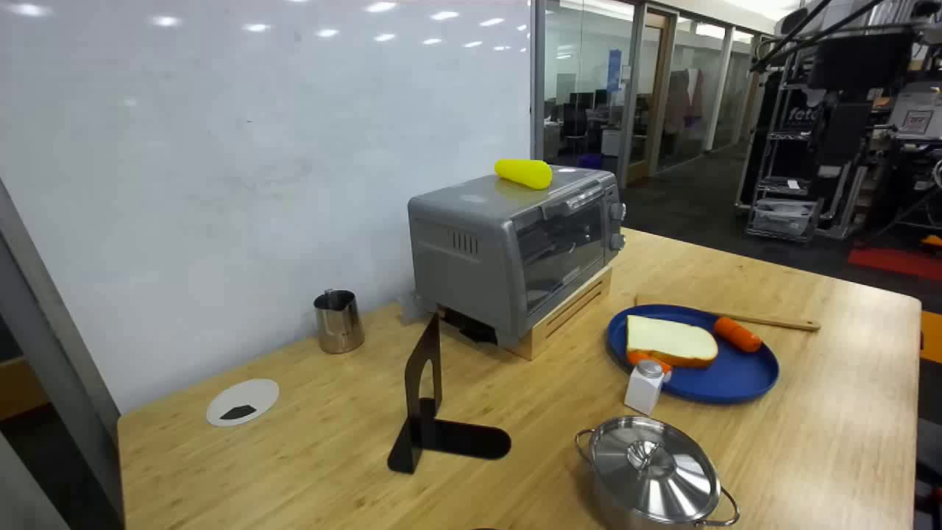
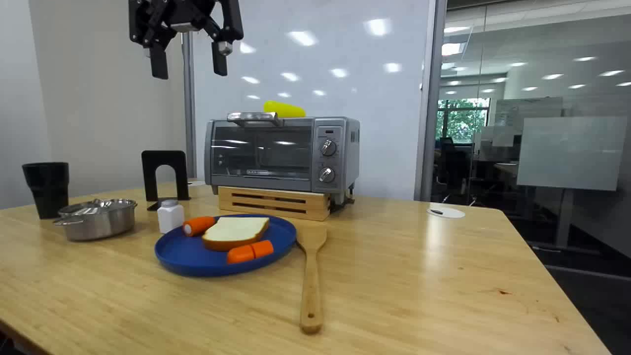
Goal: Twist the upper knob of the microwave to the left
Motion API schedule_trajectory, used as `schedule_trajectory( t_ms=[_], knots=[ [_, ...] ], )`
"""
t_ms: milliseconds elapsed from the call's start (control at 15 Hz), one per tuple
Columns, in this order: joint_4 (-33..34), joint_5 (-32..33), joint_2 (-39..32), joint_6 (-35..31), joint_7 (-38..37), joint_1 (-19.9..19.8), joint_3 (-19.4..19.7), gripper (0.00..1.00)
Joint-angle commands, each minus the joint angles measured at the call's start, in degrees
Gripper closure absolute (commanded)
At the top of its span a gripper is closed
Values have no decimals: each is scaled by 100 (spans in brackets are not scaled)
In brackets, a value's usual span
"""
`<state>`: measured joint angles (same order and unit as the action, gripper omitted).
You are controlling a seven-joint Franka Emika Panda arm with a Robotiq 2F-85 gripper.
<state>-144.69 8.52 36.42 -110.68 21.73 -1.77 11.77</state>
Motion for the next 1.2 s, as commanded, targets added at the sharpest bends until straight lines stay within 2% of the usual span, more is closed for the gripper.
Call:
schedule_trajectory(
  t_ms=[0, 933, 1133],
  knots=[
    [10, -25, -7, 11, 19, -39, -36, 0],
    [25, -25, -55, -53, -43, -60, -34, 0],
    [280, -319, -361, -88, 60, 4, 183, 0]
  ],
)
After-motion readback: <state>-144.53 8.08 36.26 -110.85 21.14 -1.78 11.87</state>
